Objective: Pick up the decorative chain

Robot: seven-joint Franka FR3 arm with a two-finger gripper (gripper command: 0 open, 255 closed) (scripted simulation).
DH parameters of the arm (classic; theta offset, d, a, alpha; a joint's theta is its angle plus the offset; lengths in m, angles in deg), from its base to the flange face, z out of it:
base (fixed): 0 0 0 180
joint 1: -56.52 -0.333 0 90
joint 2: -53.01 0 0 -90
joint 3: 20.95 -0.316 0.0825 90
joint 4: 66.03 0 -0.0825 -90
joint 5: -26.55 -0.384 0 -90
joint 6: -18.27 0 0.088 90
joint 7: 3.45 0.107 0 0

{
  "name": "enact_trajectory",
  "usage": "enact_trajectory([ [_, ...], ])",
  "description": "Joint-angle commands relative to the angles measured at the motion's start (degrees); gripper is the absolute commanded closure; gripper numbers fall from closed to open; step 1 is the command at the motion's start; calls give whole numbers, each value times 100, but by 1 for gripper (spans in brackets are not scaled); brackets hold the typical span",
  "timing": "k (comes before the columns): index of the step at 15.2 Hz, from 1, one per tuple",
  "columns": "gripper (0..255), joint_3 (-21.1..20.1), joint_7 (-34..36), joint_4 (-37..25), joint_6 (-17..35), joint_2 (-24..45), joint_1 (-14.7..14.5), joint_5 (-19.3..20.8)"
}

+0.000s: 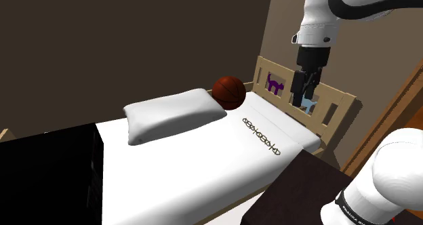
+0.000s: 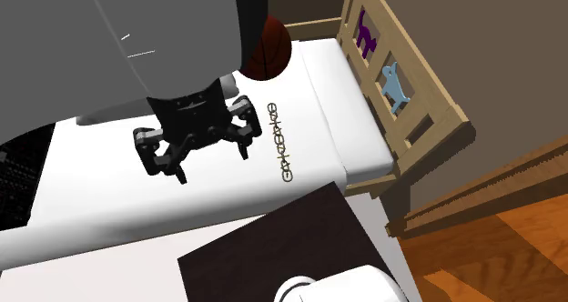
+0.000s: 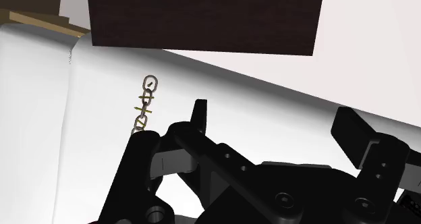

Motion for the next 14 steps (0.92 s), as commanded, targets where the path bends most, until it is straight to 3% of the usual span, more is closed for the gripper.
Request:
enact_trajectory([
  [1, 0, 0, 0, 0, 0, 0, 0, 0],
  [8, 0, 295, -581, 932, 1434, 391, 166, 362],
  [14, 0, 575, -1042, 1423, 2810, 1161, 334, 641],
])
